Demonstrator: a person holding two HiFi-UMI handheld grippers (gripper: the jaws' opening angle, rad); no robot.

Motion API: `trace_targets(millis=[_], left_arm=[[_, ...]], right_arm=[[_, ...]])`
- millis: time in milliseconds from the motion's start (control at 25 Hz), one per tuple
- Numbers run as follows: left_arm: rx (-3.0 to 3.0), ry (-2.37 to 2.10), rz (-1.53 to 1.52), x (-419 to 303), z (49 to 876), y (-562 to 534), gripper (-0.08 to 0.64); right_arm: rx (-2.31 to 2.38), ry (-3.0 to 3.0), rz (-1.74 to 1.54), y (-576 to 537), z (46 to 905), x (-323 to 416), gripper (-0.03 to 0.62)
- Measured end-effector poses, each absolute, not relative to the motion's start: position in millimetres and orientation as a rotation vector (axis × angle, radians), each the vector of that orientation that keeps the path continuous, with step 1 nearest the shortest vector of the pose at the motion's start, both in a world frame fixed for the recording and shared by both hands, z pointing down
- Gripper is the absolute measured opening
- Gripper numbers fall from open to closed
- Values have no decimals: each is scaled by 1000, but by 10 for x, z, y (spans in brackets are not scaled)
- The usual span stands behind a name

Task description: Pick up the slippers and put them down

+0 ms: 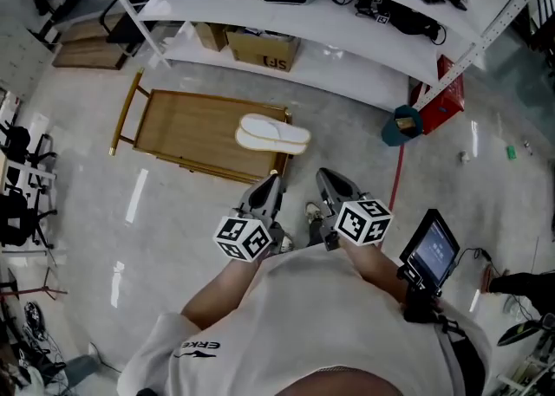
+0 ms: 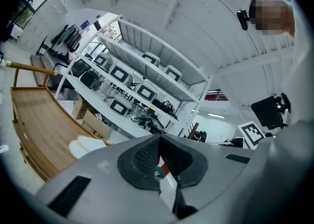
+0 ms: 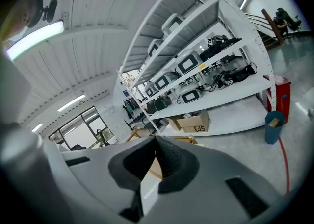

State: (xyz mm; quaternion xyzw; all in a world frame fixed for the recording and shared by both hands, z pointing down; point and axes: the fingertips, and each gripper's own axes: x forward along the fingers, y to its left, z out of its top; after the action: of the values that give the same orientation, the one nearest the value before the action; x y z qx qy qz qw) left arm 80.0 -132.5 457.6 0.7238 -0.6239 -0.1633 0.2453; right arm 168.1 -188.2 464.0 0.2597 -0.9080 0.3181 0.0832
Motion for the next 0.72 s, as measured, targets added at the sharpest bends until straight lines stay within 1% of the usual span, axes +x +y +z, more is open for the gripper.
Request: trace_targets(millis=[440,720], left_arm=[[1845,-1869,-479,420,4622,-1844,3],[1753,-1946,-500,291,4679,-2091,3]], right_arm=[[572,-2721,924,-2602,4683,1221,5],[475,-2690,911,-2942,4784,1065,5]])
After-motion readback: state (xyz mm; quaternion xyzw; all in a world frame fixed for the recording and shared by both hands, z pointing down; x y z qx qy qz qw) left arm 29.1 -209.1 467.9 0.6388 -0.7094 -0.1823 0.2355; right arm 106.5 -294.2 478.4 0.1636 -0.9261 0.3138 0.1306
